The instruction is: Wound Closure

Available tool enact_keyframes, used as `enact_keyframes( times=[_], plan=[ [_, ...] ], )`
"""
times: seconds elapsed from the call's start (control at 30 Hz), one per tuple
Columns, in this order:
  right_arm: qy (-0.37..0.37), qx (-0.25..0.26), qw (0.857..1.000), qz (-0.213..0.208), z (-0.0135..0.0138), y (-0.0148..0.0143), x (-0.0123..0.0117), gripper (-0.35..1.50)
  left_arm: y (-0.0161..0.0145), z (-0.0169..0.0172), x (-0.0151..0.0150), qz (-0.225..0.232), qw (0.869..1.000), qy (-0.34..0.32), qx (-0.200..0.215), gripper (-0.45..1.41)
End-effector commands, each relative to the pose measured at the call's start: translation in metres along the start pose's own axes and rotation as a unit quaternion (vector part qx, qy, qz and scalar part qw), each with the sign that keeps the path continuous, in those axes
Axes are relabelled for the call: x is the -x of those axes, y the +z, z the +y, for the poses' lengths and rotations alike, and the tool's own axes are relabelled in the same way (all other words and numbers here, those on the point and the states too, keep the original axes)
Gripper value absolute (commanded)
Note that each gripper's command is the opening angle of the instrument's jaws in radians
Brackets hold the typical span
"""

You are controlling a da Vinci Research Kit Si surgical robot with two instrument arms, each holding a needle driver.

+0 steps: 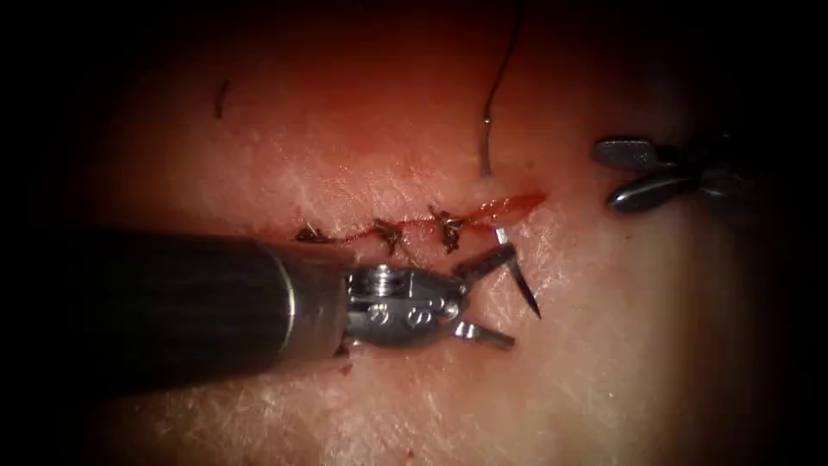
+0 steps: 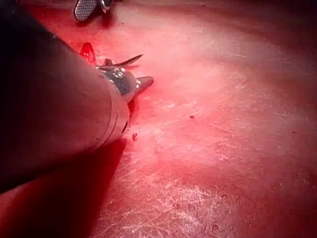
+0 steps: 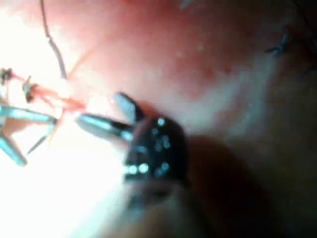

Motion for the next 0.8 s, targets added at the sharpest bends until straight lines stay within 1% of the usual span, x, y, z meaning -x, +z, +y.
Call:
enact_keyframes(
  times=[0.03, 0.13, 0.2, 0.3, 0.6, 0.63, 0.67, 0.73, 0.8],
  plan=[
    [-0.001, -0.002, 1.000, 0.003, 0.0004, 0.0012, 0.0008, 1.33, 0.0014, 0.0004, 0.0003, -0.001, 1.000, 0.008, -0.002, 0.78],
    [-0.003, -0.003, 1.000, 0.004, 0.0004, 0.0015, 0.0013, 1.33, 0.0017, 0.0003, 0.0003, -0.001, 1.000, 0.014, -0.004, 0.76],
    [-0.007, -0.002, 1.000, 0.003, 0.0005, 0.0018, 0.0021, 1.33, 0.0021, 0.0000, 0.0002, -0.003, 1.000, 0.022, -0.010, 0.71],
    [-0.013, -0.002, 1.000, 0.004, 0.0005, 0.0021, 0.0028, 1.33, 0.0028, -0.0010, 0.0004, -0.012, 0.999, 0.038, -0.021, 0.67],
    [-0.013, -0.004, 1.000, 0.013, 0.0006, 0.0022, 0.0031, 1.33, 0.0033, -0.0032, 0.0019, -0.035, 0.997, 0.055, -0.046, 0.64],
    [-0.013, -0.004, 1.000, 0.016, 0.0006, 0.0022, 0.0031, 1.33, 0.0033, -0.0034, 0.0020, -0.031, 0.997, 0.054, -0.051, 0.57],
    [-0.013, -0.004, 1.000, 0.016, 0.0006, 0.0022, 0.0031, 1.33, 0.0033, -0.0034, 0.0020, -0.031, 0.997, 0.054, -0.051, 0.57],
    [-0.013, -0.003, 1.000, 0.017, 0.0006, 0.0022, 0.0031, 1.33, 0.0032, -0.0033, 0.0020, -0.030, 0.997, 0.055, -0.051, 0.42],
    [-0.013, -0.002, 1.000, 0.017, 0.0006, 0.0022, 0.0031, 1.33, 0.0030, -0.0031, 0.0020, -0.031, 0.997, 0.054, -0.053, 0.12]
  ],
)
